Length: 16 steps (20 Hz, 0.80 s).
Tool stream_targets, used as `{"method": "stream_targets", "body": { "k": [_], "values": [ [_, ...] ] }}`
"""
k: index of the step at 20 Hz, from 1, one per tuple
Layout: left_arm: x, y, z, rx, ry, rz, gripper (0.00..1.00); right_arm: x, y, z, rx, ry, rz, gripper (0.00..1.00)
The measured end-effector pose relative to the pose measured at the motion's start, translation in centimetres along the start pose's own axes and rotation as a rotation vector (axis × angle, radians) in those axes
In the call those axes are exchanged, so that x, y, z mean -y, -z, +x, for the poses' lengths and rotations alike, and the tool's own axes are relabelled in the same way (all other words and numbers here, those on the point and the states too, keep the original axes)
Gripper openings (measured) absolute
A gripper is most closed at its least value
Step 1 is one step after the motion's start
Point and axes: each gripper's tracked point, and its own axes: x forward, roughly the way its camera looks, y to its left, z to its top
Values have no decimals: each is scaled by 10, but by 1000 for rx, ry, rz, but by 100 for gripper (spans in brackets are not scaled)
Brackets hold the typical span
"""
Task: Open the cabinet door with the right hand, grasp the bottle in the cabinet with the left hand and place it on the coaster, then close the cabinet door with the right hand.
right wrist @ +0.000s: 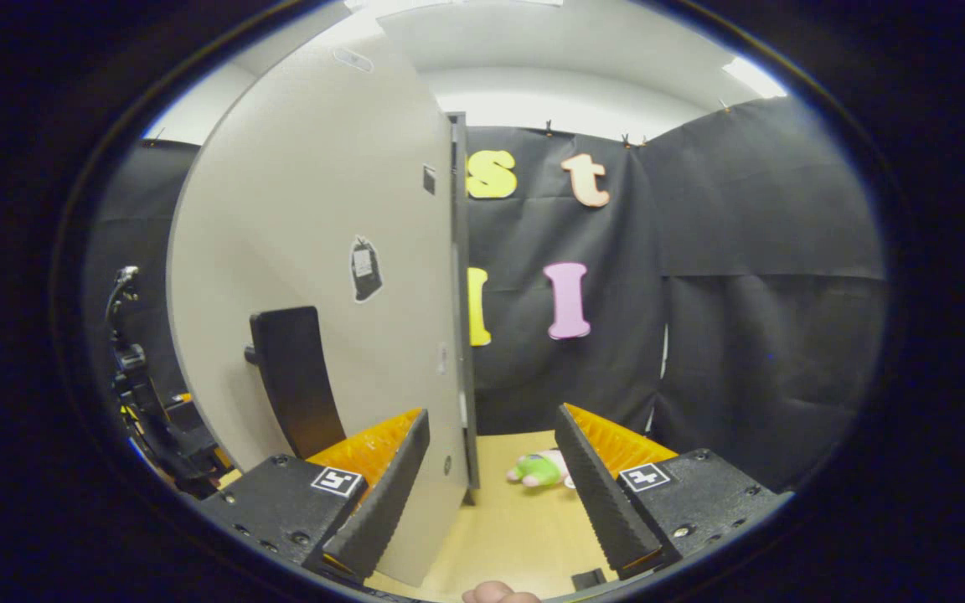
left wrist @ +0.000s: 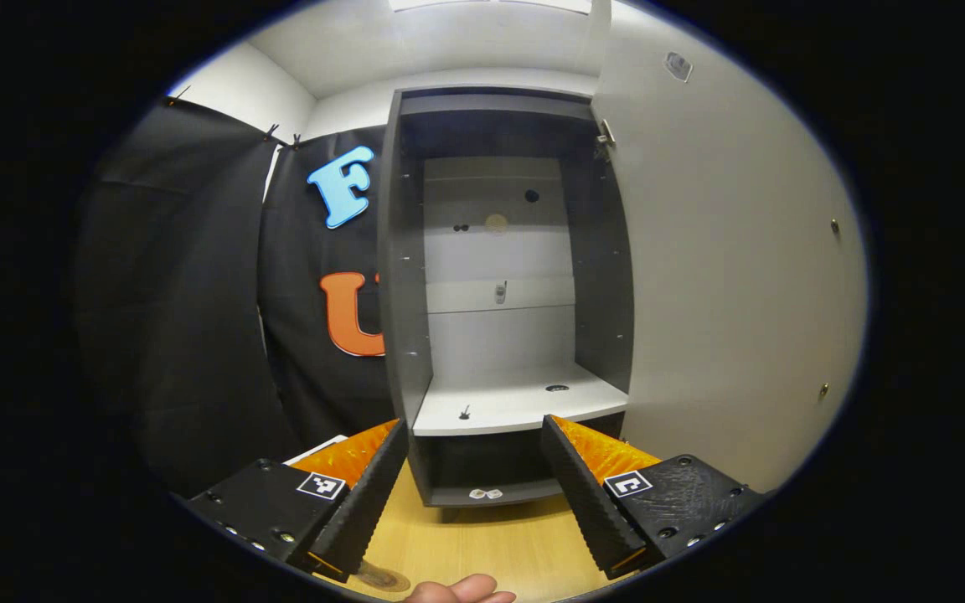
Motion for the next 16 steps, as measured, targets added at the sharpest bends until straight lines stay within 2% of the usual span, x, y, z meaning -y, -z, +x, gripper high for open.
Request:
{"method": "stream_targets", "body": {
  "k": [1, 2, 4, 5, 6, 9, 10, 11, 12, 14, 15, 16],
  "values": [
    [-11, 3, -1, -5, -15, -4, 100, -13, 0, 5, 0, -21, -2, 91],
    [-21, 4, -2, -12, -32, -9, 96, -27, 2, 9, 0, -44, 2, 97],
    [-44, 8, -4, -25, -72, -10, 96, -57, 3, 16, -7, -99, 10, 97],
    [-53, 8, -5, -25, -87, -13, 96, -69, 2, 21, -6, -124, 14, 91],
    [-62, 7, -5, -24, -102, -13, 96, -81, 1, 27, -1, -151, 19, 97],
    [-83, 5, -9, -23, -139, -7, 96, -117, -2, 48, 8, -231, 34, 97],
    [-89, 8, -9, -23, -146, -7, 96, -123, -4, 59, -3, -256, 41, 92],
    [-94, 9, -11, -25, -153, -6, 96, -132, -2, 67, -14, -279, 50, 98],
    [-99, 10, -12, -27, -165, -4, 96, -141, 1, 75, -23, -298, 56, 100],
    [-105, 11, -15, -33, -180, -12, 96, -155, 5, 91, -35, -314, 68, 93],
    [-107, 13, -15, -35, -182, -16, 96, -162, 6, 99, -41, -324, 74, 93],
    [-109, 15, -16, -38, -185, -15, 96, -166, 11, 107, -45, -328, 77, 98]
  ]
}}
